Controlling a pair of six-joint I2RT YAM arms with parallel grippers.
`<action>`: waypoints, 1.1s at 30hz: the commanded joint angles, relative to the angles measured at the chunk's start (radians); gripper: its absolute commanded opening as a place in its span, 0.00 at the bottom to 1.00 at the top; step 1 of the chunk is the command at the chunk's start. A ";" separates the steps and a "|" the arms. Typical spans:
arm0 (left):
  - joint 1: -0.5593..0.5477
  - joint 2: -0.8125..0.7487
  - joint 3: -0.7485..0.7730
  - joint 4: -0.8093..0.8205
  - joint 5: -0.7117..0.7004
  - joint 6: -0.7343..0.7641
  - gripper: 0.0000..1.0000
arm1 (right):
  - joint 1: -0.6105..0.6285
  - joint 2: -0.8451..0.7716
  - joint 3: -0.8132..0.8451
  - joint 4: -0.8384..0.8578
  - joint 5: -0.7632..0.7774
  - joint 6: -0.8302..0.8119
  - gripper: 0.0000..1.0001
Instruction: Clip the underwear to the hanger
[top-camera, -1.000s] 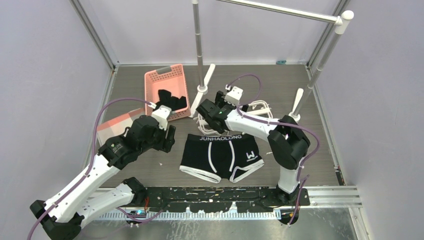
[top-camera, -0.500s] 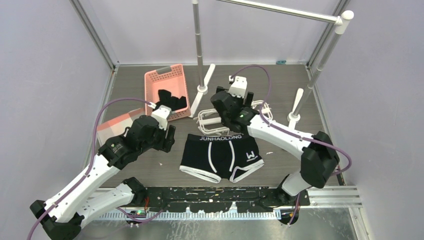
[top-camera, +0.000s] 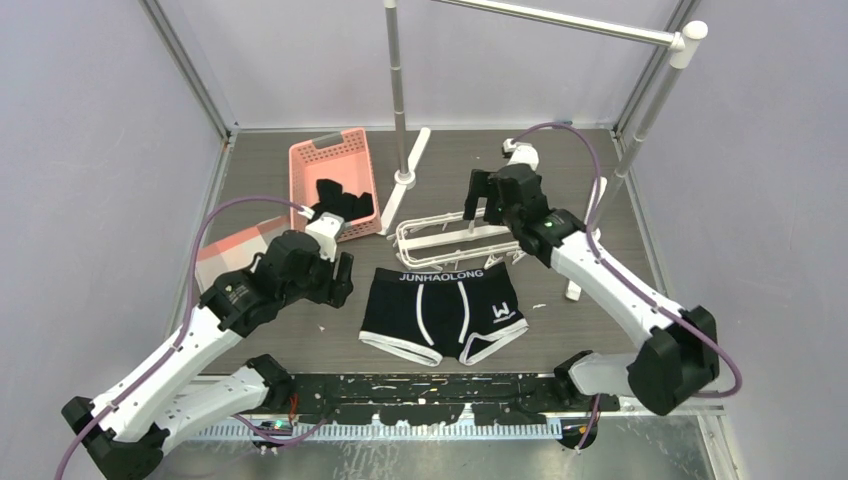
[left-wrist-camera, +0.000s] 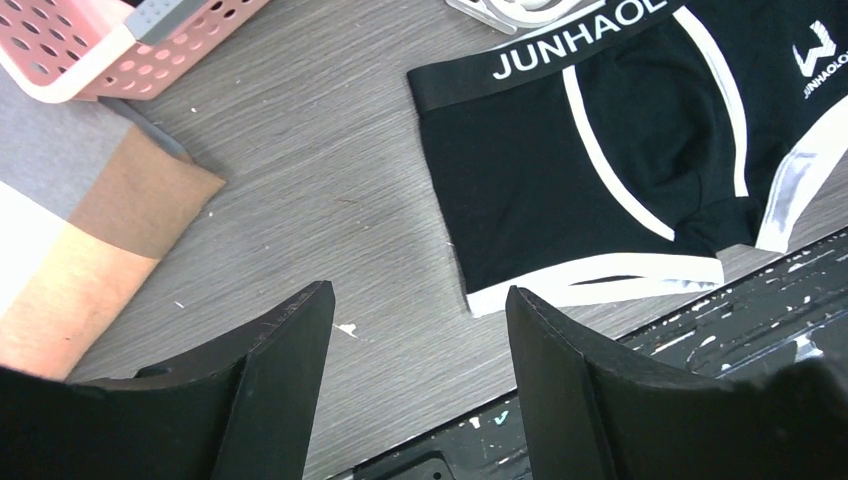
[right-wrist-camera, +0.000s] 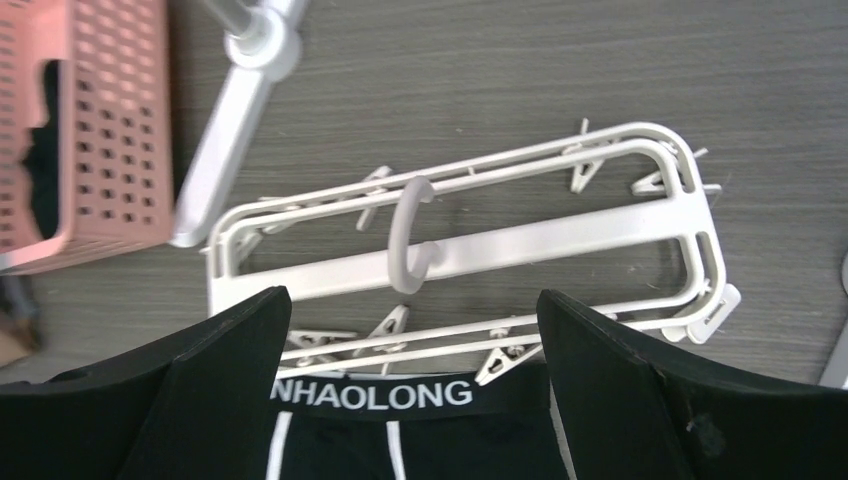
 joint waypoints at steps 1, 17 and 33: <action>-0.002 0.004 0.023 0.025 0.042 -0.058 0.66 | -0.036 -0.134 -0.011 0.020 -0.188 -0.033 1.00; 0.007 0.254 0.029 0.277 -0.033 -0.117 0.69 | -0.040 -0.459 -0.258 0.028 -0.278 -0.023 1.00; 0.330 0.665 0.053 0.593 0.018 -0.191 0.69 | -0.040 -0.700 -0.361 -0.028 -0.300 -0.056 0.99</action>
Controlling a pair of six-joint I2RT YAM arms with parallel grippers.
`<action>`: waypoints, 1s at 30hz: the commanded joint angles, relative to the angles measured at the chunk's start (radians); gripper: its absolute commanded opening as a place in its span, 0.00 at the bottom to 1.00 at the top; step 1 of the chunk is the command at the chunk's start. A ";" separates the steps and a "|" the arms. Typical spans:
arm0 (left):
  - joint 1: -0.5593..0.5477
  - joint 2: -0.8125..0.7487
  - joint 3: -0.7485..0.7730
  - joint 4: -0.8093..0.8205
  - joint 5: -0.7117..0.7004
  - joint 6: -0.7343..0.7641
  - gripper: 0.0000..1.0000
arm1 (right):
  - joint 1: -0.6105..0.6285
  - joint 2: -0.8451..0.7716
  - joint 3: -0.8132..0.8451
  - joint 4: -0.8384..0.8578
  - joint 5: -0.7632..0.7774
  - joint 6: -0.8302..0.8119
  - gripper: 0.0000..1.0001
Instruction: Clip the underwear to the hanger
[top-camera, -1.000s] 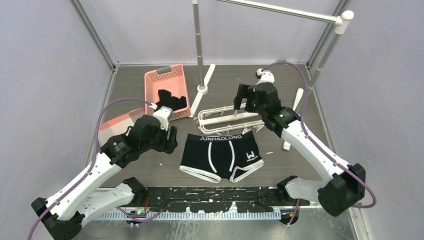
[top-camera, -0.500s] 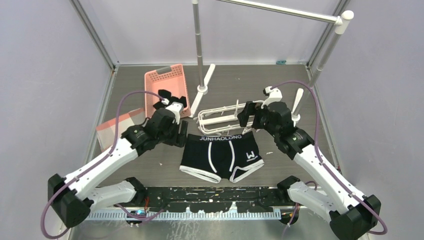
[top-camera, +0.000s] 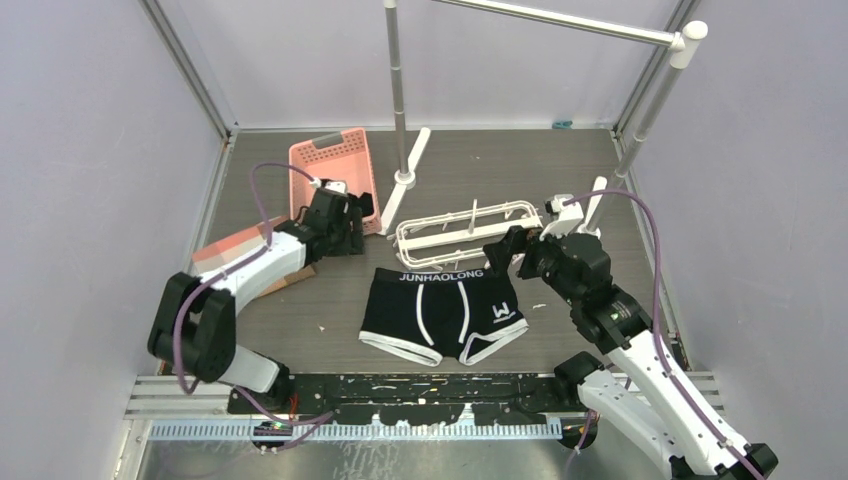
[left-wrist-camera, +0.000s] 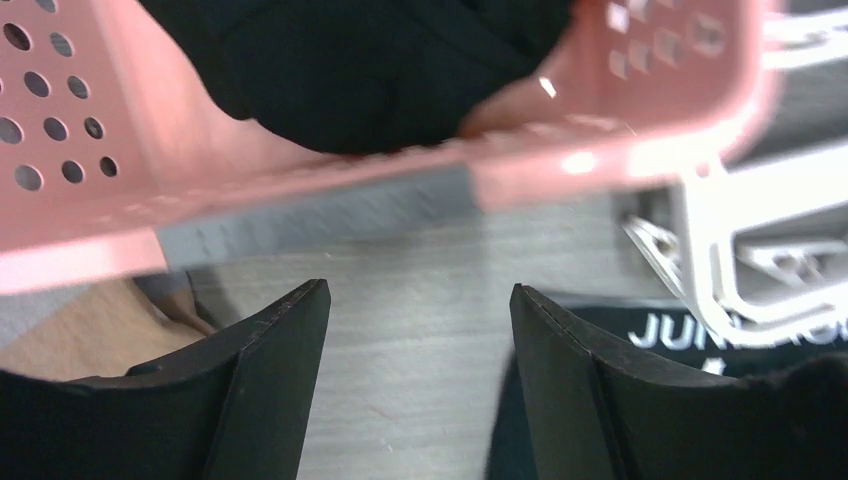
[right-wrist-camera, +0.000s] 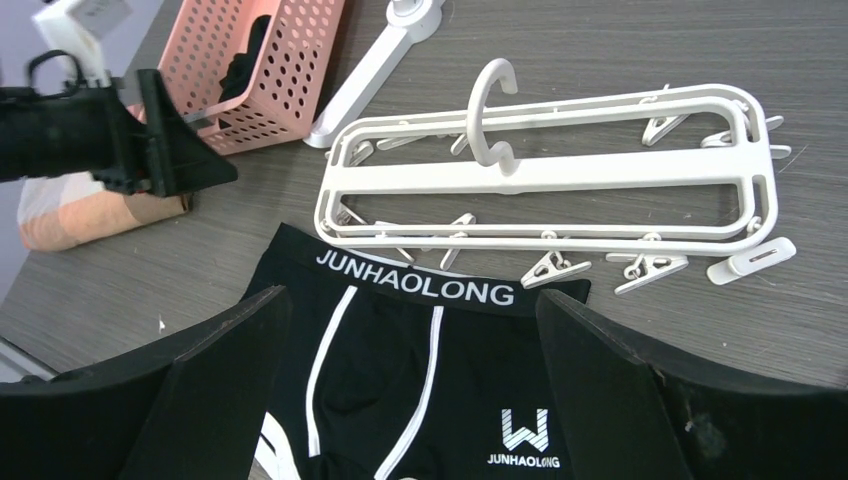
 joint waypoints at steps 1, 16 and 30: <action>0.092 0.092 0.074 0.124 0.058 -0.042 0.68 | -0.002 -0.043 0.000 -0.009 -0.013 -0.020 0.99; 0.190 0.295 0.358 0.002 -0.010 0.025 0.70 | -0.002 -0.069 0.011 -0.082 0.069 -0.024 0.99; 0.207 0.017 0.369 -0.165 0.392 0.060 0.90 | -0.002 -0.088 0.034 -0.007 0.009 -0.136 1.00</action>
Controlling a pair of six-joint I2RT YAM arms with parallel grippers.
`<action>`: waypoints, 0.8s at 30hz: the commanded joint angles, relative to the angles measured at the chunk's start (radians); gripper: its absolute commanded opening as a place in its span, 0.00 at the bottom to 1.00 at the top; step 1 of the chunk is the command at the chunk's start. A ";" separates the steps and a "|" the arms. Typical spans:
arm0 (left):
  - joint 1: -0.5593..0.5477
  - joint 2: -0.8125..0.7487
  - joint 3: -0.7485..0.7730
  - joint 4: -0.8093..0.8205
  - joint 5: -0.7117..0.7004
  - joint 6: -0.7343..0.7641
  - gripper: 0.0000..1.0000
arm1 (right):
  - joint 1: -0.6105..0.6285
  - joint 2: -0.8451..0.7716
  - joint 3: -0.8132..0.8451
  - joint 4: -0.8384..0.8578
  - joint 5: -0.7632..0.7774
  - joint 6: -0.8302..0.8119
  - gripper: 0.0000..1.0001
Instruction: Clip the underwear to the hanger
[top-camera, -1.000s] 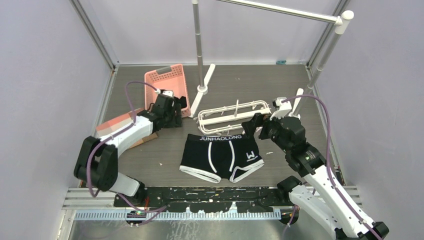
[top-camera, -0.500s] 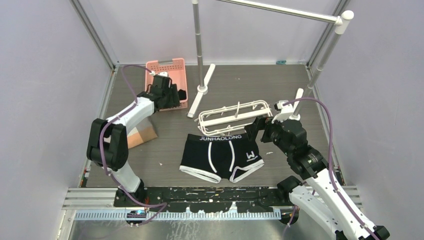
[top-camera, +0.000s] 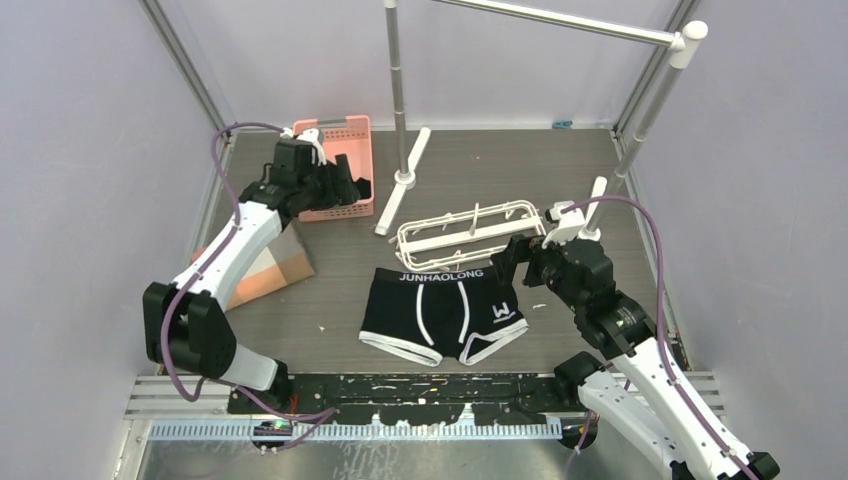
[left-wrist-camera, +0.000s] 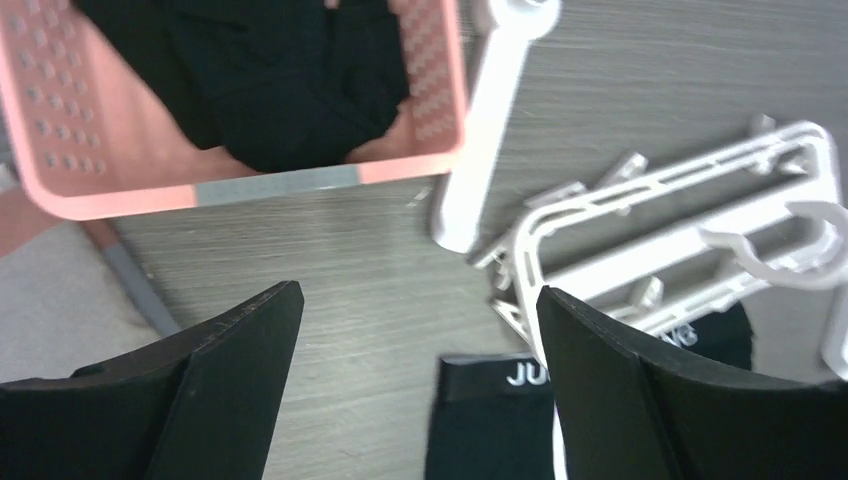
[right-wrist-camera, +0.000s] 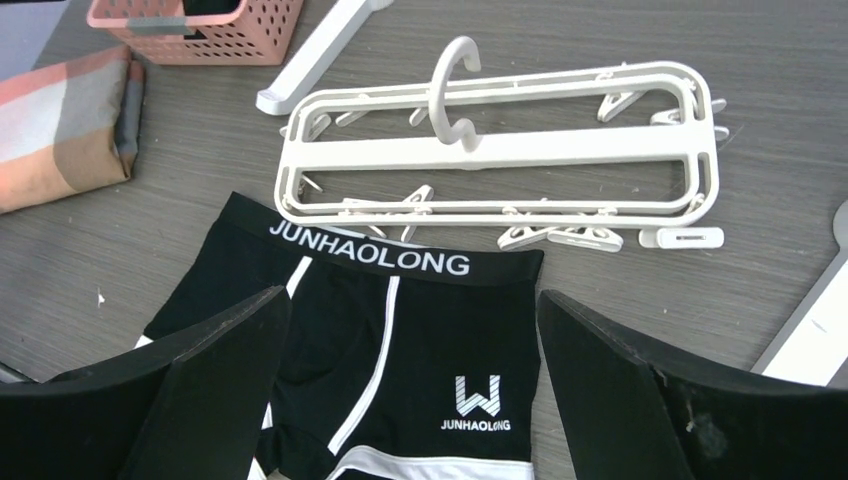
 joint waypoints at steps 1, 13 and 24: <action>0.030 -0.059 0.064 -0.099 0.244 0.040 0.93 | -0.002 -0.025 0.042 0.130 -0.037 -0.081 1.00; 0.059 -0.099 0.155 -0.429 0.191 0.065 0.98 | -0.002 0.161 0.136 0.221 -0.187 -0.149 1.00; 0.059 -0.137 0.144 -0.515 0.015 0.021 0.98 | -0.002 0.181 0.153 0.112 -0.053 -0.189 1.00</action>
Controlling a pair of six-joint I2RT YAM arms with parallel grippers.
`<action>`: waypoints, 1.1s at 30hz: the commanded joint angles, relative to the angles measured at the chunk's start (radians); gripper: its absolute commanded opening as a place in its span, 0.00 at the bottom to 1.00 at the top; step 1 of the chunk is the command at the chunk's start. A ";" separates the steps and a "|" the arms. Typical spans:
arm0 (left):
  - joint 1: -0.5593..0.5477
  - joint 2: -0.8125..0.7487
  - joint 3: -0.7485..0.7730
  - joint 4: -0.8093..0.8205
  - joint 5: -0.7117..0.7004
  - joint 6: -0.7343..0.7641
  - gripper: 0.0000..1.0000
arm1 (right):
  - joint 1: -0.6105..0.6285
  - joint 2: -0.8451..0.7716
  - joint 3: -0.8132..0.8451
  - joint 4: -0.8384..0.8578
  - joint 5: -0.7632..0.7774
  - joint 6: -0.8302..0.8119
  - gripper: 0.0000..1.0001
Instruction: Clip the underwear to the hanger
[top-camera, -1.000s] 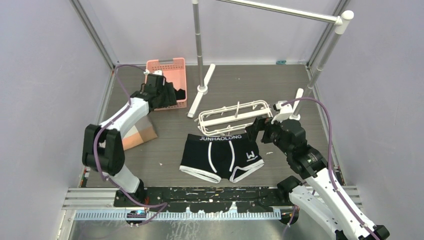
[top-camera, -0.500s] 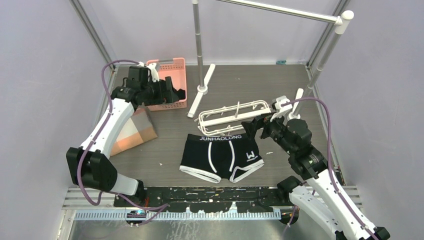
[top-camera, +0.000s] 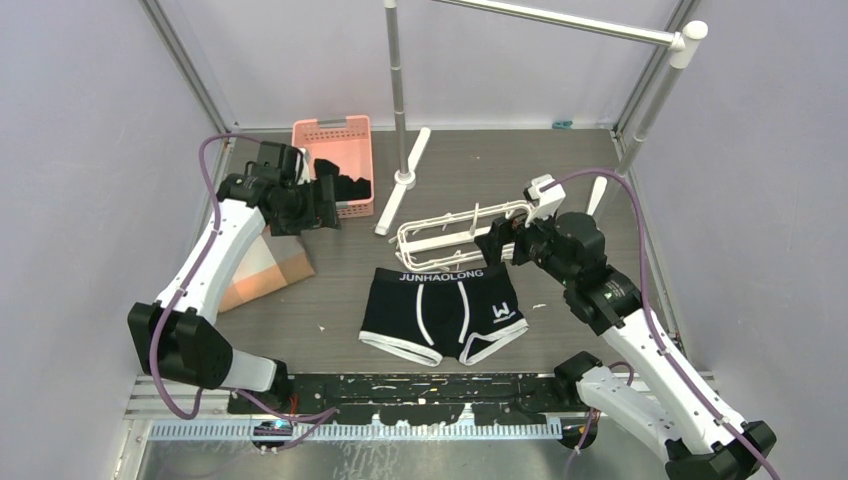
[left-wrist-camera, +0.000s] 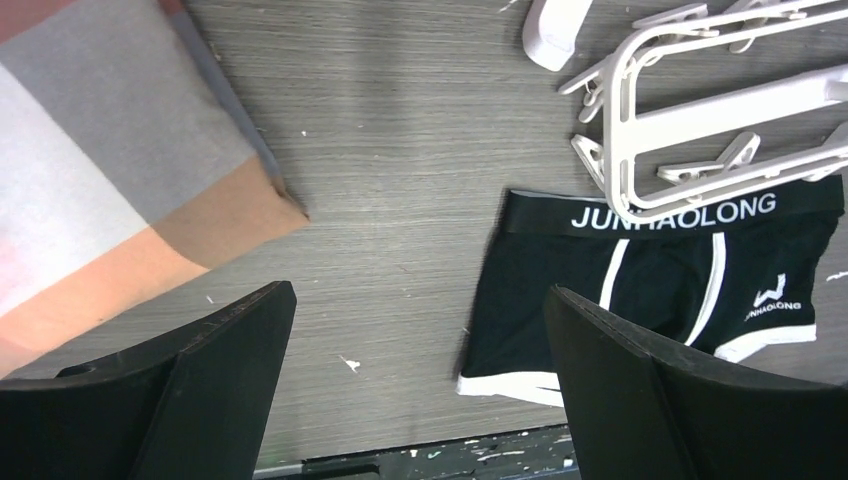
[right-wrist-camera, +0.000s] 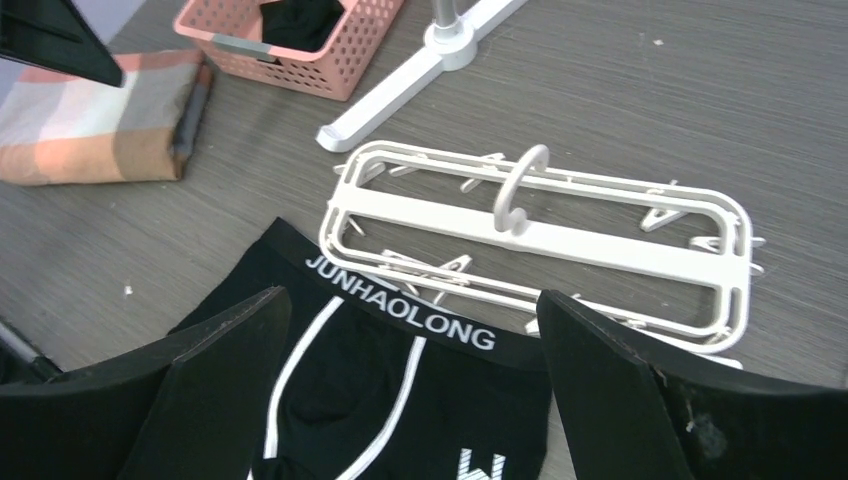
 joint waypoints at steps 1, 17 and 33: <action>0.003 -0.076 0.006 -0.007 -0.041 -0.029 0.98 | -0.002 0.019 0.058 -0.057 0.133 -0.052 1.00; 0.003 -0.257 -0.208 0.097 0.007 -0.039 0.98 | -0.001 0.149 0.090 0.109 -0.445 -0.232 1.00; 0.004 -0.463 -0.347 0.110 -0.093 -0.035 0.98 | 0.001 0.308 -0.034 0.332 -0.684 -0.655 0.97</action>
